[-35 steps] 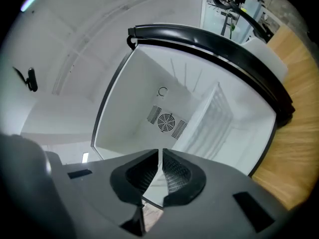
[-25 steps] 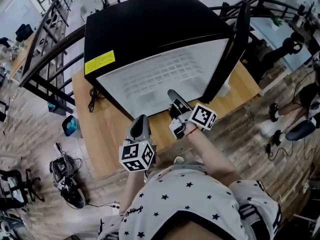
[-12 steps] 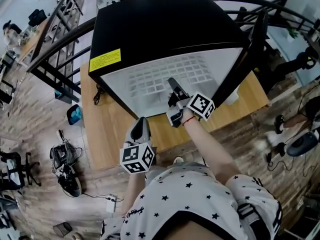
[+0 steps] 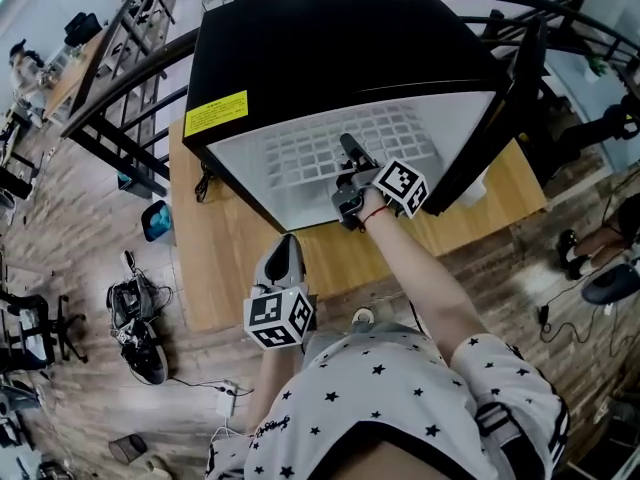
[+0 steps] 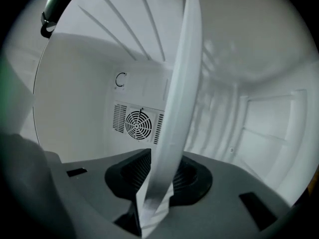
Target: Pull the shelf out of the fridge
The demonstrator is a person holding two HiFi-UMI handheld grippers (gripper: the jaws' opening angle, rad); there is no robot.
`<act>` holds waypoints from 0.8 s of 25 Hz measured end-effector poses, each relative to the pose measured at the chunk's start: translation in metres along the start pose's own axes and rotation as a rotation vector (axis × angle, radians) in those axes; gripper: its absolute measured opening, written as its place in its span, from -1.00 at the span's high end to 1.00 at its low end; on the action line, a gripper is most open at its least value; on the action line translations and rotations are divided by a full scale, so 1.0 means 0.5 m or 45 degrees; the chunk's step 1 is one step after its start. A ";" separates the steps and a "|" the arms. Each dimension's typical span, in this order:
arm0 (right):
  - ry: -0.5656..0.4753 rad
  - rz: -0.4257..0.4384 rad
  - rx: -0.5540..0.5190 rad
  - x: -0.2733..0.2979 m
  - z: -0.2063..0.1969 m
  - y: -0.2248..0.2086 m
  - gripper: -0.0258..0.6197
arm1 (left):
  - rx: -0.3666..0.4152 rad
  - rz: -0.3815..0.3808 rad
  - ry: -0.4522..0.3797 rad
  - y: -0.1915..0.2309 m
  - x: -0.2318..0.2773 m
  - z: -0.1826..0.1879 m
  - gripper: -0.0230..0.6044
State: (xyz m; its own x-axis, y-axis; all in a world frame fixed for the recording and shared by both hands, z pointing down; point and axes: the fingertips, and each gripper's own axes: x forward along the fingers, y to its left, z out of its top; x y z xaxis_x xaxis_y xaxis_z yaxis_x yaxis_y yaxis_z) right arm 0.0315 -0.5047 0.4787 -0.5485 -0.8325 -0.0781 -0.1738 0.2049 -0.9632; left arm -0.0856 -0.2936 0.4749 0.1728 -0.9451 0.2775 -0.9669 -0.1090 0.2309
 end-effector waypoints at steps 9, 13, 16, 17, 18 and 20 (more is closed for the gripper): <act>0.012 -0.021 0.018 0.013 0.000 -0.008 0.75 | -0.017 0.035 0.017 0.009 -0.034 -0.017 0.91; -0.026 -0.030 0.091 0.009 0.003 -0.011 0.77 | -0.011 0.028 0.002 -0.002 -0.044 -0.011 0.91; -0.040 -0.049 0.111 0.008 0.004 -0.013 0.78 | -0.023 0.040 -0.011 0.000 -0.052 -0.008 0.91; -0.045 -0.056 0.113 0.007 0.003 -0.013 0.77 | -0.028 0.044 -0.013 0.001 -0.056 -0.007 0.91; -0.051 -0.061 0.114 0.006 0.003 -0.013 0.78 | -0.032 0.047 -0.014 0.002 -0.061 -0.007 0.91; -0.065 -0.064 0.111 0.002 0.003 -0.011 0.78 | -0.042 0.052 -0.016 0.004 -0.070 -0.006 0.91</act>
State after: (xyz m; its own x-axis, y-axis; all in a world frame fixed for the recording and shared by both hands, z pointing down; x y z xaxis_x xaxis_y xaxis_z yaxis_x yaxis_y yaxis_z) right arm 0.0330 -0.5073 0.4838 -0.4983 -0.8661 -0.0397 -0.1273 0.1183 -0.9848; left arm -0.0931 -0.2595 0.4685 0.1307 -0.9524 0.2753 -0.9663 -0.0602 0.2504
